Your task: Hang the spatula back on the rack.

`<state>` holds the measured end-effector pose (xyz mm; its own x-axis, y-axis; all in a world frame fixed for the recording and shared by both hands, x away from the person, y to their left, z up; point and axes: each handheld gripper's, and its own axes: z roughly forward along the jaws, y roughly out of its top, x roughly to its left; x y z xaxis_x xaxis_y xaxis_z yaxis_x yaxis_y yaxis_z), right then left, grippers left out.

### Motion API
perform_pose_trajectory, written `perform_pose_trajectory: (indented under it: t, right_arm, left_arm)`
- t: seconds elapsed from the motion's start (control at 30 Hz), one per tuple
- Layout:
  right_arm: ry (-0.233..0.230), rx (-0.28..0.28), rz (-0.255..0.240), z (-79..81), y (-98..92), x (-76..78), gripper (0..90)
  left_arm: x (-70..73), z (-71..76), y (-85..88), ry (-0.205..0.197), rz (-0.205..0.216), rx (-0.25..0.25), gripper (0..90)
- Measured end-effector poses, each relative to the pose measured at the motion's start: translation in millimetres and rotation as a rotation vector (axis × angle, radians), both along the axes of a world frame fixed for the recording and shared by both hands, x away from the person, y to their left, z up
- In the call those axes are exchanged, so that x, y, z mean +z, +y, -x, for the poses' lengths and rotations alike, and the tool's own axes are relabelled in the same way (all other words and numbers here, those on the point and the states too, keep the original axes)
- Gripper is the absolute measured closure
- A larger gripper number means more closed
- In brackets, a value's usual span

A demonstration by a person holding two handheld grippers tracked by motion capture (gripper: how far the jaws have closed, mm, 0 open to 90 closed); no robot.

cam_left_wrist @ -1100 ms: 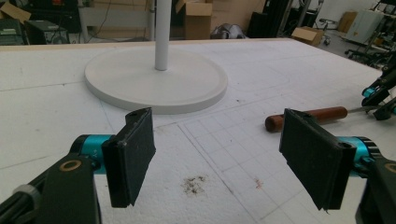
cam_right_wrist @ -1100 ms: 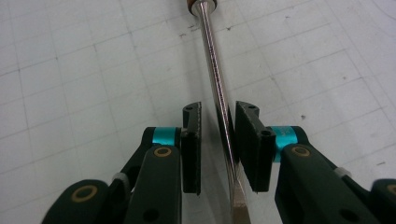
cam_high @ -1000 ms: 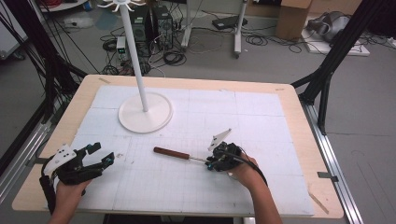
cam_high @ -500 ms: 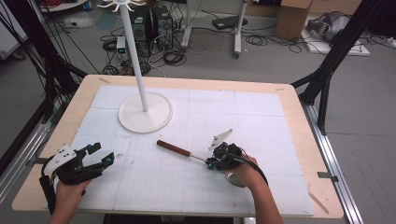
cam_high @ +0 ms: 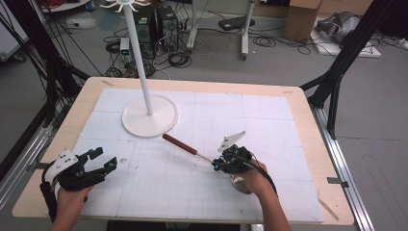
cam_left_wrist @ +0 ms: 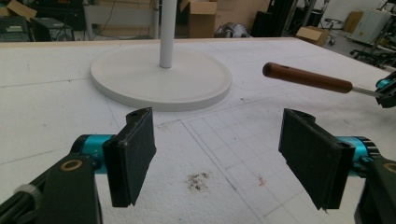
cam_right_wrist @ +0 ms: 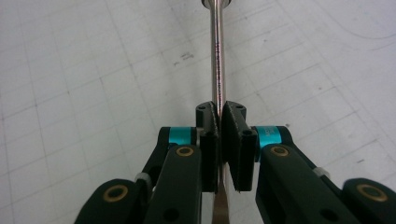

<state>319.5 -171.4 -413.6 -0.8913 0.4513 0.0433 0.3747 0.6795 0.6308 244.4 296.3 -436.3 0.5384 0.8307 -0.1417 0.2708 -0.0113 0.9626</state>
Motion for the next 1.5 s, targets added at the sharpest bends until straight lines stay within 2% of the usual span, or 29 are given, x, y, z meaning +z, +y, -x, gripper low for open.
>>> perform_pose_trajectory:
  t: [0.03,0.17,0.27,0.3,0.37,0.47,0.5,0.57,0.6,0.63,0.7,0.77,0.8,0.87,0.93,0.97,1.1,1.17,1.2,1.3,1.33,1.43,1.5]
  right_arm:
    - [0.0,0.0,0.0,0.0,0.0,0.0,84.5]
    - [-0.018,-0.034,-0.068,4.9,-3.7,8.4,84.4]
    - [-0.027,-0.047,-0.087,6.3,-5.3,10.9,84.4]
    - [-0.038,-0.066,-0.107,7.7,-6.2,13.2,84.4]
    - [-0.049,-0.08,-0.125,10.3,-5.4,15.6,84.4]
    - [-0.071,-0.093,-0.142,14.2,-3.0,18.1,84.4]
    - [-0.087,-0.104,-0.17,18.3,0.4,20.2,84.3]
    - [-0.109,-0.112,-0.198,22.0,4.1,22.1,84.3]
    - [-0.12,-0.114,-0.215,23.8,5.9,23.0,84.3]
    - [-0.12,-0.114,-0.215,23.8,5.9,23.0,84.3]
    - [-0.147,-0.122,-0.257,29.8,12.6,26.4,84.3]
    - [-0.161,-0.124,-0.264,31.8,14.9,27.7,84.3]
    - [-0.186,-0.133,-0.281,35.6,19.6,29.9,84.2]
    - [-0.2,-0.14,-0.286,37.3,21.7,30.7,84.3]
    - [-0.237,-0.166,-0.302,41.8,28.5,32.6,84.2]
    - [-0.249,-0.175,-0.304,43.3,30.8,33.2,84.3]
    - [-0.286,-0.186,-0.316,46.7,36.1,34.7,84.3]
    - [-0.303,-0.191,-0.335,49.2,38.3,36.2,84.3]
    - [-0.303,-0.191,-0.335,49.2,38.3,36.2,84.3]
    - [-0.307,-0.189,-0.358,51.9,40.2,37.4,84.2]
    - [-0.321,-0.187,-0.352,52.6,41.9,37.2,84.2]
    - [-0.324,-0.187,-0.355,53.7,43.5,36.5,84.2]
    - [-0.33,-0.19,-0.359,54.7,44.9,36.4,84.2]
  left_arm:
    - [0.0,0.0,0.0,0.0,0.0,0.0,27.6]
    - [1.8,2.9,-2.1,-0.007,0.011,-0.003,29.6]
    - [3.0,3.3,-3.2,-0.007,0.02,-0.008,31.2]
    - [5.2,3.9,-5.4,-0.006,0.02,-0.006,31.2]
    - [10.0,5.0,-8.7,-0.005,-0.004,-0.006,31.1]
    - [16.1,4.4,-12.5,-0.003,0.019,-0.024,30.8]
    - [22.7,1.3,-16.8,0.004,0.054,-0.045,30.6]
    - [29.8,-3.1,-21.9,0.014,0.083,-0.067,30.5]
    - [29.8,-3.1,-21.9,0.014,0.083,-0.067,30.2]
    - [33.7,-5.6,-25.1,0.013,0.102,-0.079,30.2]
    - [47.3,-15.1,-36.9,-0.009,0.136,-0.112,29.2]
    - [52.5,-18.5,-41.6,-0.012,0.144,-0.124,28.7]
    - [63.2,-25.4,-52.1,-0.022,0.164,-0.148,27.9]
    - [68.2,-29.0,-57.5,-0.024,0.166,-0.162,27.5]
    - [80.6,-40.0,-75.9,-0.021,0.175,-0.191,27.5]
    - [80.6,-40.0,-75.9,-0.021,0.175,-0.191,27.5]
    - [90.4,-53.8,-98.9,0.011,0.202,-0.234,27.5]
    - [96.9,-63.3,-114.6,0.037,0.203,-0.227,27.4]
    - [96.9,-63.3,-114.6,0.037,0.203,-0.227,27.4]
    - [102.9,-71.9,-125.1,0.052,0.225,-0.24,27.4]
    - [106.5,-76.1,-130.7,0.054,0.243,-0.248,27.4]
    - [109.2,-79.1,-135.6,0.065,0.238,-0.244,28.1]
    - [111.8,-80.9,-142.7,0.063,0.228,-0.247,31.7]
